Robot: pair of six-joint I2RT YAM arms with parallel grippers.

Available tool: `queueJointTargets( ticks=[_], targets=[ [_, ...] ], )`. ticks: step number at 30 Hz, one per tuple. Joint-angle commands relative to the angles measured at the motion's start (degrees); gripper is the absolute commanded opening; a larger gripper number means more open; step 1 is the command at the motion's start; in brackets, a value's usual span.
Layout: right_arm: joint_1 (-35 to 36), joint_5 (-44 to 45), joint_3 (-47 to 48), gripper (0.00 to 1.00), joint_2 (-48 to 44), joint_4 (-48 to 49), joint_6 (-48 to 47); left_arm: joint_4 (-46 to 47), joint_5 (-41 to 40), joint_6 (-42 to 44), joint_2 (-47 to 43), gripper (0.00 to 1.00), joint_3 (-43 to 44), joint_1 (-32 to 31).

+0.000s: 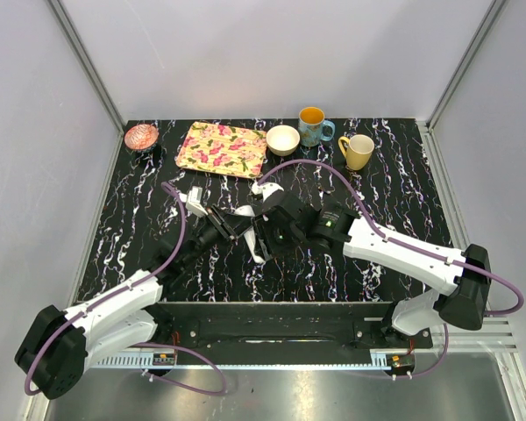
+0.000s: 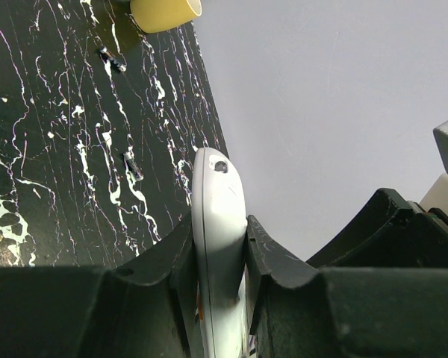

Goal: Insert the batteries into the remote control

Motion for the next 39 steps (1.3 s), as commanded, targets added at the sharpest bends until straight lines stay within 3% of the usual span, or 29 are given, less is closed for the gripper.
queueJointTargets(
  ticks=[1, 2, 3, 5, 6, 9, 10, 15, 16, 18, 19, 20, 22, 23, 24, 29, 30, 31, 32, 33, 34, 39],
  targets=[
    [0.41, -0.49, -0.24, 0.00, -1.94, 2.11, -1.16, 3.42, 0.10, 0.70, -0.63, 0.00, 1.92, 0.21],
    [0.41, -1.19, -0.24, 0.00, -2.47, 2.55, -1.25, 3.34, 0.01, 1.05, -0.46, 0.00, 1.83, 0.30],
    [0.41, -1.37, 0.02, 0.08, -3.43, 3.25, -1.34, 3.07, -0.51, 1.23, -0.46, 0.00, 1.83, 0.21],
    [0.41, -0.94, 0.02, 0.56, -5.62, 3.96, -1.43, 3.07, -0.95, 1.75, -0.28, 0.00, 1.65, 0.30],
    [0.41, -0.50, -0.06, 0.68, -6.42, 4.66, -1.43, 3.07, -1.30, 1.76, -0.20, 0.00, 1.48, 0.30],
    [0.32, 1.96, -1.38, 0.91, -9.06, 5.89, -1.25, 3.94, -1.66, 1.15, 0.16, 0.00, 0.69, 0.57],
    [0.41, 2.92, -1.91, 0.91, -9.59, 6.24, -0.91, 4.21, -1.83, 0.79, 0.16, 0.00, 0.34, 0.74],
    [0.41, 12.76, -6.82, 0.77, -12.31, 8.70, 3.57, 8.69, -3.06, -1.05, 0.25, 0.00, -1.77, 1.00],
    [0.41, 14.43, -7.62, 0.59, -12.93, 9.14, 5.58, 8.70, -3.24, -1.14, -0.36, 0.00, -2.12, 1.27],
    [0.41, 16.73, -10.33, 0.34, -15.56, 10.89, 5.87, 8.52, -2.37, -1.32, -0.81, 0.00, -2.30, 1.88],
    [0.41, 16.21, -11.13, 0.26, -16.44, 11.43, 3.17, 8.26, -1.75, -1.84, -1.16, 0.00, -2.48, 2.84],
    [0.41, 12.11, -11.92, 0.26, -18.19, 12.30, 0.88, 8.95, -0.79, -2.02, -0.90, 0.00, -2.57, 3.46],
    [0.41, 8.22, -14.91, 0.32, -20.22, 15.99, -2.29, 12.81, 4.04, -2.28, 0.24, 0.00, -3.53, 5.30],
    [0.41, 7.34, -15.62, 0.57, -21.62, 16.52, -2.66, 16.48, 5.53, -2.63, 1.99, 0.00, -3.97, 6.01],
    [0.41, 6.80, -16.58, 0.66, -21.98, 17.31, -3.36, 18.69, 8.25, -3.16, 3.05, 0.00, -4.76, 6.54],
    [0.41, 6.53, -16.77, 0.90, -21.64, 15.83, -5.56, 32.99, 15.56, -8.16, 12.45, 0.00, -5.73, 9.26],
    [0.41, 6.97, -16.16, 0.88, -21.11, 14.87, -5.39, 36.09, 17.22, -9.39, 15.68, 0.00, -6.43, 9.53],
    [0.32, 7.85, -15.98, 0.83, -20.76, 14.51, -5.04, 38.90, 17.76, -11.23, 17.11, 0.00, -6.69, 9.62],
    [0.41, 8.72, -15.80, 0.68, -19.97, 14.07, -4.86, 42.24, 18.46, -11.95, 18.51, 0.00, -6.70, 9.79],
    [0.32, 9.86, -15.28, 0.18, -19.53, 13.03, -4.51, 42.79, 19.95, -12.56, 20.44, 0.00, -6.00, 10.14],
    [0.23, 11.62, -14.84, 0.00, -19.00, 12.23, -3.81, 43.06, 20.66, -13.61, 21.33, 0.00, -5.56, 10.15],
    [0.32, 10.58, -13.51, 0.00, -17.68, 11.08, -6.00, 43.42, 23.65, -15.21, 23.54, 0.00, -3.01, 10.23]
  ],
)
